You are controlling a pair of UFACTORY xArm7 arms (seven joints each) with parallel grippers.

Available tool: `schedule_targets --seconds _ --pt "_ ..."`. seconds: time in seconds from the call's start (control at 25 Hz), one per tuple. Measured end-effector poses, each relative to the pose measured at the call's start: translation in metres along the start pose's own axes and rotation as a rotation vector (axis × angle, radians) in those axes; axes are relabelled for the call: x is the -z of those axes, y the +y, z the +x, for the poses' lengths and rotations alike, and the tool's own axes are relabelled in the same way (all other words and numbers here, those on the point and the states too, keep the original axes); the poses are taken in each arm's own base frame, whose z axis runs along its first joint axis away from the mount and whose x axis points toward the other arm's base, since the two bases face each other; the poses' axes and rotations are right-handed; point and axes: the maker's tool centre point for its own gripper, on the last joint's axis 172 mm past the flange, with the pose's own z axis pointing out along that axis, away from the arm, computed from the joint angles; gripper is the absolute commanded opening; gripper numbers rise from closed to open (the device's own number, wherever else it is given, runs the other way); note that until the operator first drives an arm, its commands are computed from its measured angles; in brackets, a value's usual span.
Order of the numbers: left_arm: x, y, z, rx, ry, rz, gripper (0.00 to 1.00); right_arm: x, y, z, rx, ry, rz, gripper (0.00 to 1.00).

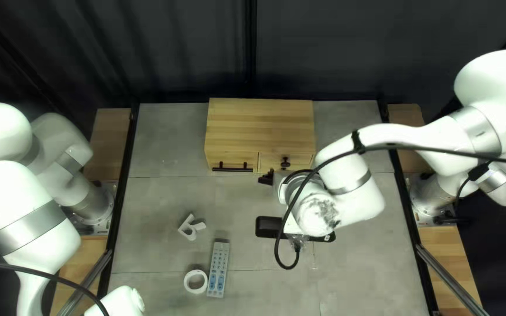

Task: Open drawers and place objects into drawer and close

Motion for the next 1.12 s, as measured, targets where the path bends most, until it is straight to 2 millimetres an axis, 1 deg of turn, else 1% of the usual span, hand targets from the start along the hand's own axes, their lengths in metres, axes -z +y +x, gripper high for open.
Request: schedule_targets --seconds 0.12,0.36,0.88,1.0,1.12 --pt "0.0 0.0 0.0 0.0 0.0 0.0 1.0 0.007 -0.001 0.007 -0.004 0.052 -0.007 1.0" --pt "0.0 0.0 0.0 0.0 0.0 0.0 1.0 0.001 -0.007 0.028 -0.027 0.054 0.049 1.0" --pt "0.0 0.0 0.0 0.0 0.0 0.0 1.0 0.001 -0.007 0.029 -0.028 0.052 0.05 1.0" --pt "0.0 0.0 0.0 0.0 0.0 0.0 1.0 0.002 -0.006 0.026 -0.012 0.022 0.004 1.0" --pt "0.0 0.0 0.0 0.0 0.0 0.0 1.0 0.006 -0.001 0.025 0.01 -0.017 -0.056 1.0"
